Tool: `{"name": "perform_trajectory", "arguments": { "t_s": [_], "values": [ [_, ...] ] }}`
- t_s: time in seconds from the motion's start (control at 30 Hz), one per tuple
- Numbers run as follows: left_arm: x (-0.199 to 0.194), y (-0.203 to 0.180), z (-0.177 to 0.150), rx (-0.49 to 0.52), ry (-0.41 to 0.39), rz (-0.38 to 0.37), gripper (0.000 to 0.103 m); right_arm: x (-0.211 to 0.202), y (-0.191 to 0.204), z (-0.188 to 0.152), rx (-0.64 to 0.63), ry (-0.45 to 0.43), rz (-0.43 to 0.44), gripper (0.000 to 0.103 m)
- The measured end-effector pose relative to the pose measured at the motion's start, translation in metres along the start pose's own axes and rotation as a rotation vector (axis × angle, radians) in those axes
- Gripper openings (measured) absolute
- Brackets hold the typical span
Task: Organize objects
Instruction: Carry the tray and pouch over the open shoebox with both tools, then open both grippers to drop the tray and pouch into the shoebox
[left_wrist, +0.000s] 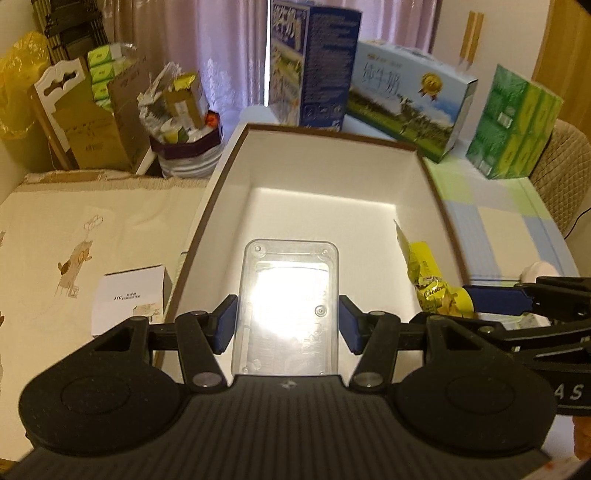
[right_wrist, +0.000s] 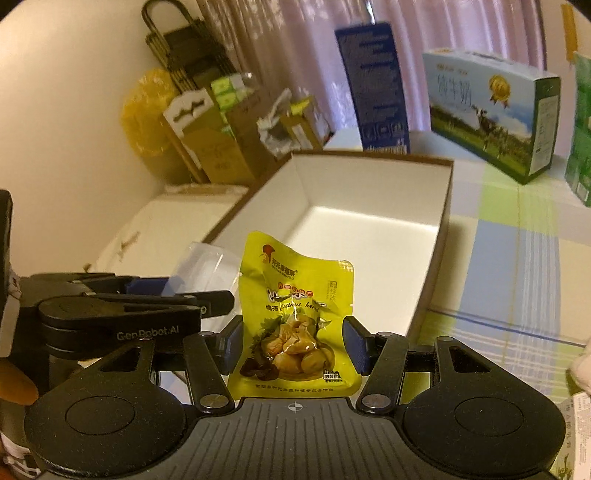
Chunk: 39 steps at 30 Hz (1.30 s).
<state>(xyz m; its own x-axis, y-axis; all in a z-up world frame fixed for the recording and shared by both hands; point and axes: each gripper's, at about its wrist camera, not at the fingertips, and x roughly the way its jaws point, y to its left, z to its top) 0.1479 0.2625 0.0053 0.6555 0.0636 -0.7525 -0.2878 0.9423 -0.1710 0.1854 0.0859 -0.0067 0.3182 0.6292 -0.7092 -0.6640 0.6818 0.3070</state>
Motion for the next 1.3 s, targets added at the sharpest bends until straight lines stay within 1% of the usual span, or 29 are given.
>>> {"name": "perform_trajectory", "arguments": {
  "t_s": [0.33, 0.47, 0.6, 0.83, 1.17, 1.2, 1.27, 1.3],
  "values": [
    [0.029, 0.010, -0.004, 0.016, 0.075, -0.010, 0.052, 0.040, 0.001, -0.001, -0.053, 0.119, -0.098, 0.053],
    [0.036, 0.011, -0.004, 0.027, 0.092, -0.011, 0.052, 0.052, 0.002, -0.002, -0.084, 0.158, -0.130, 0.054],
    [0.039, 0.013, -0.004, 0.030, 0.102, -0.012, 0.052, 0.059, 0.002, -0.003, -0.100, 0.188, -0.144, 0.054],
    [0.044, 0.010, -0.006, 0.030, 0.121, -0.011, 0.052, 0.064, 0.003, -0.003, -0.129, 0.197, -0.158, 0.061],
    [0.047, 0.008, -0.003, 0.030, 0.125, -0.006, 0.052, 0.063, 0.003, -0.002, -0.125, 0.188, -0.147, 0.063],
    [0.047, 0.008, -0.003, 0.030, 0.124, -0.008, 0.053, 0.063, 0.003, -0.002, -0.123, 0.186, -0.146, 0.063],
    [0.046, 0.008, -0.002, 0.031, 0.118, -0.013, 0.062, 0.062, 0.003, -0.002, -0.123, 0.183, -0.144, 0.063],
    [0.046, 0.008, -0.001, 0.033, 0.113, -0.011, 0.069, 0.061, 0.003, -0.003, -0.122, 0.181, -0.144, 0.063]
  ]
}}
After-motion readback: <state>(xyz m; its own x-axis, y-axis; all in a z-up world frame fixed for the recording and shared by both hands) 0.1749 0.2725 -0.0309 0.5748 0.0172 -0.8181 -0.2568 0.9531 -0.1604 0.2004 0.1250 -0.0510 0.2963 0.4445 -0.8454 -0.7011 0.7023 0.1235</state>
